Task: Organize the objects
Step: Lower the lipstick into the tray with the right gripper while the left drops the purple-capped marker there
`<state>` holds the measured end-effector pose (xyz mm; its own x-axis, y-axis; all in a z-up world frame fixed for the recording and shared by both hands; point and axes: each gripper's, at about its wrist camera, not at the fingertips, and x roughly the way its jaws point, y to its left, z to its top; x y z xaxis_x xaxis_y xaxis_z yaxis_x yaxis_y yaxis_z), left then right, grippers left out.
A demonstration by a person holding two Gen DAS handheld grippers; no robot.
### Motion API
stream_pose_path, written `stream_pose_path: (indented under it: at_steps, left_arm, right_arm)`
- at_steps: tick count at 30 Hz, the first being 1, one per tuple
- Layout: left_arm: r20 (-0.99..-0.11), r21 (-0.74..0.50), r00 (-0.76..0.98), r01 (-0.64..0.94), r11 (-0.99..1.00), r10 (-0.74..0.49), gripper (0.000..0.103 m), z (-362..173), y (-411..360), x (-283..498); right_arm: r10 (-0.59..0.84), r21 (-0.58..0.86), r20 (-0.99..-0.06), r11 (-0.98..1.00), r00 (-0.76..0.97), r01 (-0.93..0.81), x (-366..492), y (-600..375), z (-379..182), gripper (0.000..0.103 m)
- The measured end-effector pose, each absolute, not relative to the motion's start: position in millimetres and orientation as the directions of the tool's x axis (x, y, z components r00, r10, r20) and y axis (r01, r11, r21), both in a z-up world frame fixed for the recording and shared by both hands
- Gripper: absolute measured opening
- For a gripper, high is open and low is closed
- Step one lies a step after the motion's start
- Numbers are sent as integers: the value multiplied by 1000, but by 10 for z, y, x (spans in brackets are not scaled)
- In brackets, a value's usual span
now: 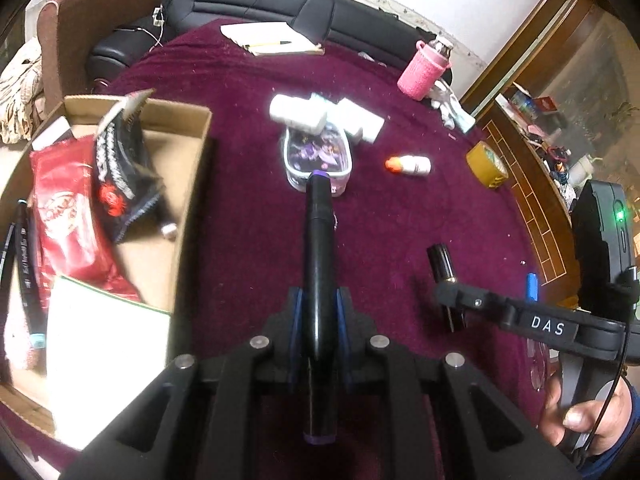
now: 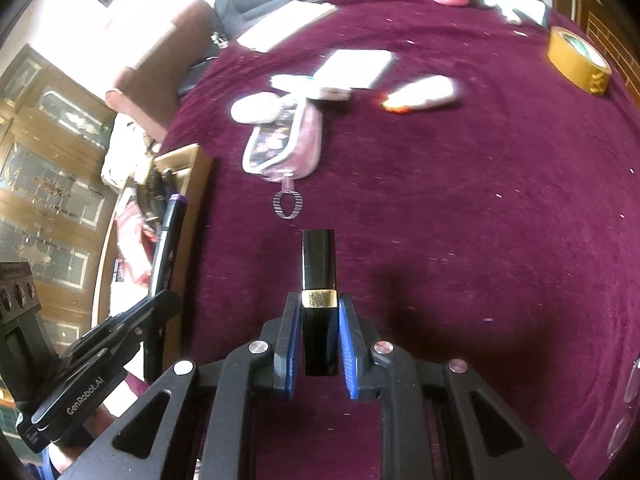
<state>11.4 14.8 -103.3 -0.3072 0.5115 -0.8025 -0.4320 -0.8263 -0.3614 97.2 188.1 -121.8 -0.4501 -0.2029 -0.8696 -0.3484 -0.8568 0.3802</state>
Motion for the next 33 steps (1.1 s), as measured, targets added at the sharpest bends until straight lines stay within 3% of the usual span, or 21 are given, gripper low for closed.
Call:
stream_pose_path:
  at_steps: [16, 33]
  left_arm:
    - [-754, -394, -445, -283, -874, 484, 16, -757, -938, 39]
    - [-798, -368, -473, -106, -924, 373, 16, -1030, -2030, -140]
  right_arm:
    - [-299, 399, -846, -905, -442, -150, 432, 875, -969, 20]
    - [-396, 396, -847, -915, -355, 77, -38, -426, -989, 21]
